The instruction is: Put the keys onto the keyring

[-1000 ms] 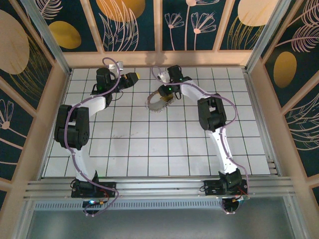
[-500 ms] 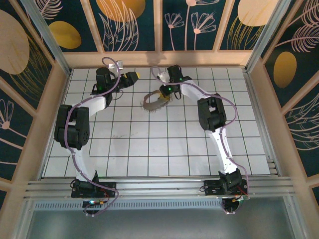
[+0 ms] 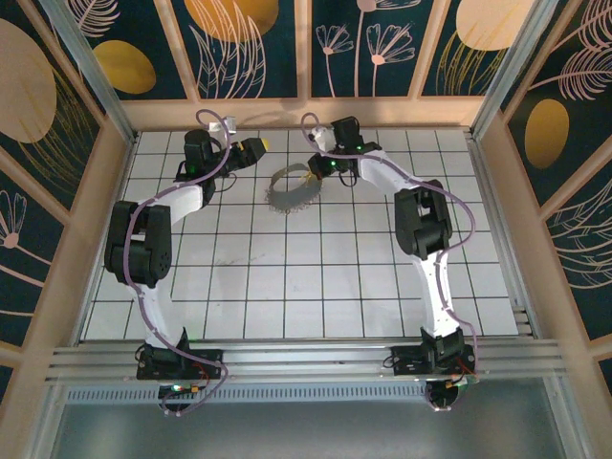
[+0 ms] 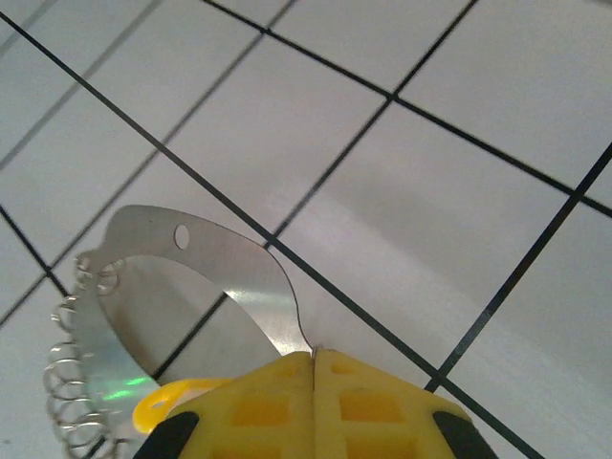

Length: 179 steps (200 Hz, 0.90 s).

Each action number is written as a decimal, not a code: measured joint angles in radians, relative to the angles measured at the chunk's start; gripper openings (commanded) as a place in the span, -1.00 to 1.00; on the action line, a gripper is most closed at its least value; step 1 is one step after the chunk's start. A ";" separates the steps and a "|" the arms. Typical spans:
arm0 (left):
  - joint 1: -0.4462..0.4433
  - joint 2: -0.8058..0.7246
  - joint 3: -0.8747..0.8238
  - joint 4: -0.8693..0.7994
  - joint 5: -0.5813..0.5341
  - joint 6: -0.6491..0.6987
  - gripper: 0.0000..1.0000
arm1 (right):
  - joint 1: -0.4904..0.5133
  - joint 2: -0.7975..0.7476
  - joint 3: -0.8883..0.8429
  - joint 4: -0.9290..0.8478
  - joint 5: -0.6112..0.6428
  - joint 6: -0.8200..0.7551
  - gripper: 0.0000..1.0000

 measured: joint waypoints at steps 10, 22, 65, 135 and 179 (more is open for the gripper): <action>0.000 0.000 0.000 0.000 0.006 0.000 0.09 | 0.000 -0.027 -0.025 0.017 -0.005 0.008 -1.00; 0.000 0.000 0.000 0.000 0.010 -0.001 0.10 | 0.000 -0.060 -0.057 0.038 -0.009 0.016 -1.00; 0.000 0.000 0.000 0.014 0.054 -0.029 0.11 | 0.000 -0.179 -0.193 0.114 -0.006 0.027 -1.00; -0.013 0.000 0.114 -0.129 0.173 0.100 0.12 | 0.000 -0.286 -0.325 0.188 0.052 -0.011 -1.00; -0.086 0.001 0.274 -0.399 0.178 0.336 0.12 | 0.000 -0.322 -0.358 0.191 0.069 -0.040 -1.00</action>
